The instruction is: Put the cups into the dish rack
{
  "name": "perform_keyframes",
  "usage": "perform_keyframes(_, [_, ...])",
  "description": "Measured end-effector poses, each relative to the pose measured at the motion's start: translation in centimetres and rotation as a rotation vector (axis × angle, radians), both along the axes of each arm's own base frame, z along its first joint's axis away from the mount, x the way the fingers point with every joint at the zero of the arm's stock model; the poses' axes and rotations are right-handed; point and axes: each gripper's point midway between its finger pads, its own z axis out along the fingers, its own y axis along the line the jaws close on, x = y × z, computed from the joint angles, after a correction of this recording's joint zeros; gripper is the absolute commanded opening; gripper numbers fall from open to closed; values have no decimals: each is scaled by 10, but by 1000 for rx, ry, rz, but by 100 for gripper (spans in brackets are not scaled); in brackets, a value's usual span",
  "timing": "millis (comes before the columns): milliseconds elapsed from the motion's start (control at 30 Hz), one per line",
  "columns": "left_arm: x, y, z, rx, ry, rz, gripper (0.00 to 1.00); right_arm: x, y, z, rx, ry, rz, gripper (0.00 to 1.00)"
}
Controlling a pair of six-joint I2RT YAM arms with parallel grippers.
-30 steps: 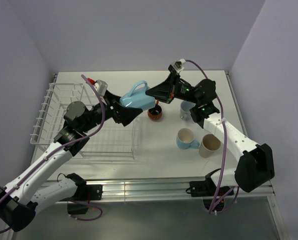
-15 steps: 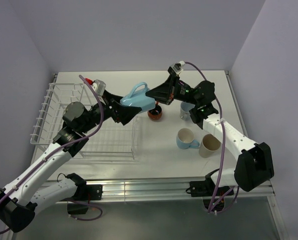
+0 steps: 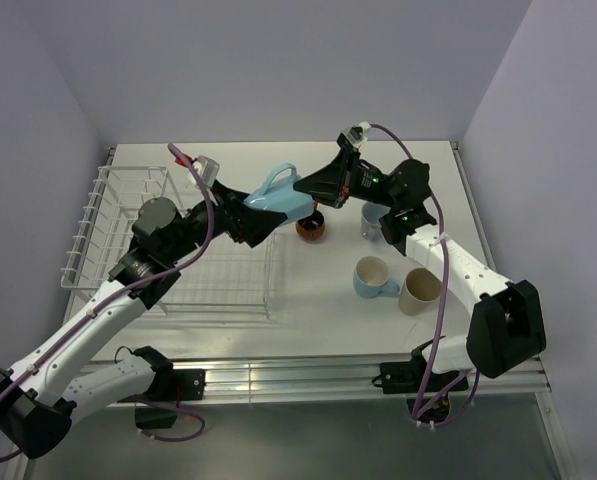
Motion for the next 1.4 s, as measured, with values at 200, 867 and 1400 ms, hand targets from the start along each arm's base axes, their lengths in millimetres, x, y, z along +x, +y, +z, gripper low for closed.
perform_keyframes(200, [1,0,-13,31,46,22,0,7,2,-8,-26,-5,-33,34])
perform_keyframes(867, [2,9,-39,100,145,88,0,26,2,-49,-101,8,-155,49])
perform_keyframes(1400, [7,27,-53,160,210,188,0,38,-13,-86,-295,-13,-319,50])
